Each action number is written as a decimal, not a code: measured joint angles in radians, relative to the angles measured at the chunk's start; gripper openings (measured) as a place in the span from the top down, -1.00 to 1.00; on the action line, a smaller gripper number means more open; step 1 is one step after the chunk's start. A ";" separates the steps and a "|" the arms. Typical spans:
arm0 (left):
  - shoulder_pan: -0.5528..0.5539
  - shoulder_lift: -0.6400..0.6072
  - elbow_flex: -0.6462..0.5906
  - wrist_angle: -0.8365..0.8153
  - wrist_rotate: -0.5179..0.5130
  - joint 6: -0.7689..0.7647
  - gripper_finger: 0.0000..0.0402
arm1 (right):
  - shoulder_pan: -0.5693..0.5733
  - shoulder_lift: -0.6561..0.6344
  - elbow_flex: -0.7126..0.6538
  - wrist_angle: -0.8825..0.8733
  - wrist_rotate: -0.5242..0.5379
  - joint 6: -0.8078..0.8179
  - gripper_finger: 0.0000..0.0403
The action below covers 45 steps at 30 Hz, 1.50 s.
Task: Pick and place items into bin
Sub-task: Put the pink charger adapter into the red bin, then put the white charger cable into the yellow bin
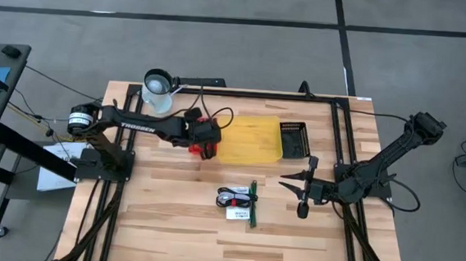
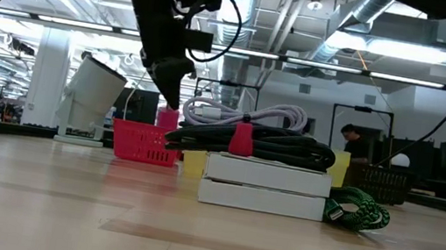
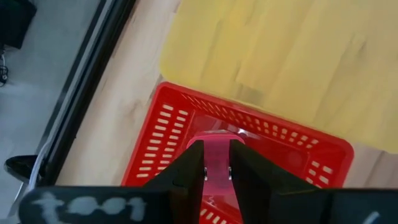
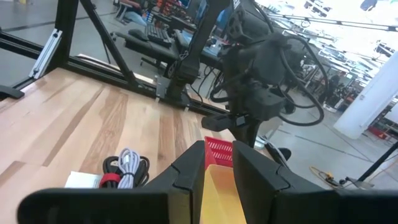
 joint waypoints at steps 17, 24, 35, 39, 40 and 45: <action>-0.055 0.000 0.000 -0.023 -0.043 -0.036 0.68 | 0.000 0.000 0.000 0.000 0.000 0.001 0.62; -0.068 0.000 0.000 -0.051 -0.069 -0.052 0.66 | 0.001 0.000 0.000 0.000 -0.057 0.001 0.62; -0.086 0.000 0.000 -0.074 -0.086 -0.084 0.39 | 0.001 0.000 0.000 0.000 -0.075 0.001 0.62; -0.088 0.000 0.000 -0.092 -0.088 -0.124 0.36 | 0.001 0.000 0.000 0.000 -0.075 0.002 0.62; -0.090 0.000 0.000 -0.103 -0.091 -0.139 0.36 | 0.001 0.000 0.000 -0.003 -0.075 0.010 0.62; -0.128 -0.031 0.000 -0.160 -0.155 -0.216 0.36 | 0.001 0.000 0.000 -0.023 -0.075 0.052 0.62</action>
